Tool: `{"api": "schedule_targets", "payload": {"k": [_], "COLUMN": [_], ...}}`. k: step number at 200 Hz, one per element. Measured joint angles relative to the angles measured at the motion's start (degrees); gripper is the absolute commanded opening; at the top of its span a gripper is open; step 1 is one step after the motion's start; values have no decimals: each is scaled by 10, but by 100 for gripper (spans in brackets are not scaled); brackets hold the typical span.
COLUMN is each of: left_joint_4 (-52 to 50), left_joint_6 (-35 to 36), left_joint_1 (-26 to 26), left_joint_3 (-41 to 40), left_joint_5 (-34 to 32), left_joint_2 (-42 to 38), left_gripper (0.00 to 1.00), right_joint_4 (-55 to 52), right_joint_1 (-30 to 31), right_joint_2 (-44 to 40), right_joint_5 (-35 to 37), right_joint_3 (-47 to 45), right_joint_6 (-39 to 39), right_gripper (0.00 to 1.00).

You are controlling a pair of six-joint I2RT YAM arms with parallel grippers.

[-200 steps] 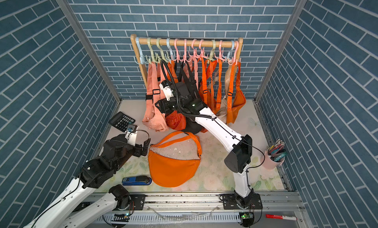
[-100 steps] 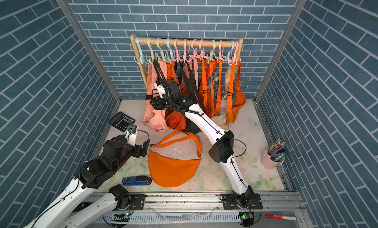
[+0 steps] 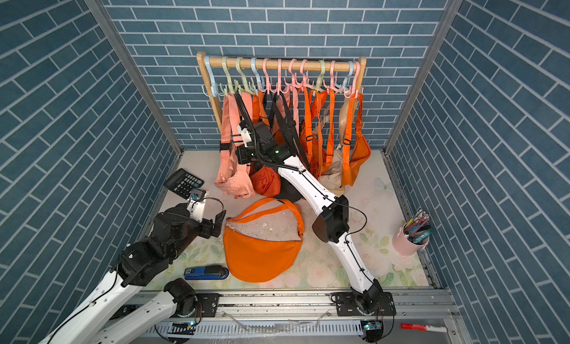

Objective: Take the bag off the hook
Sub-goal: Pick up the bag from the hook.

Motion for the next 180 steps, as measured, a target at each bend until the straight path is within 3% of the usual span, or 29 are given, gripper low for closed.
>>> {"api": "schedule_targets", "payload": {"k": [102,180], "left_joint_4": [10,55], "left_joint_6": [6,46], "left_joint_1": [0,1], "left_joint_3": [41,174], "left_joint_5": [-4,-13], "left_joint_2": [-7,111], "left_gripper": [99,99], "right_joint_4": [21,75], "right_joint_1": [-2,-7], "right_joint_2": [-92,-191], "right_joint_5": [-8,-28], "right_joint_3": [-117,-250], "right_joint_6": [-15,-27], "right_gripper": [0,0]}}
